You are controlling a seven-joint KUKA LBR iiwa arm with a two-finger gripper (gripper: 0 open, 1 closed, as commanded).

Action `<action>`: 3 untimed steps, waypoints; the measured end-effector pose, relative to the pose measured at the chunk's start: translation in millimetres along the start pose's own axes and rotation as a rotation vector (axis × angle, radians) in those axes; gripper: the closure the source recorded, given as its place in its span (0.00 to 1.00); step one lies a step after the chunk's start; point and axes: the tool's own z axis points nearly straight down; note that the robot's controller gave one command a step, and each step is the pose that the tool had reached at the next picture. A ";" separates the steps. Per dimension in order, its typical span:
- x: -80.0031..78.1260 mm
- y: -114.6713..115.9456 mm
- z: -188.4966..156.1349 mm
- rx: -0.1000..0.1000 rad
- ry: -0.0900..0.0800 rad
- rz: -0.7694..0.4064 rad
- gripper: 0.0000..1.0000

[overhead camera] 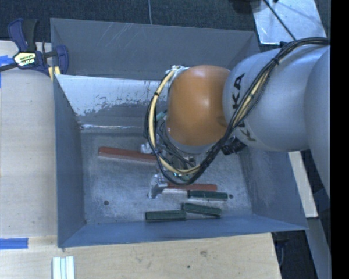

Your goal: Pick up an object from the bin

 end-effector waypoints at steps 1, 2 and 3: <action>-2.1 -0.5 -4.2 -0.001 -0.008 0.002 0.00; -4.5 -0.1 -2.8 -0.002 -0.010 -0.002 0.00; -17.4 -0.1 26.6 0.001 -0.005 -0.089 0.00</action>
Offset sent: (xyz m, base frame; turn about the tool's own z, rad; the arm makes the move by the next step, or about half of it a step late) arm 0.0757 0.0085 -0.0855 -0.1158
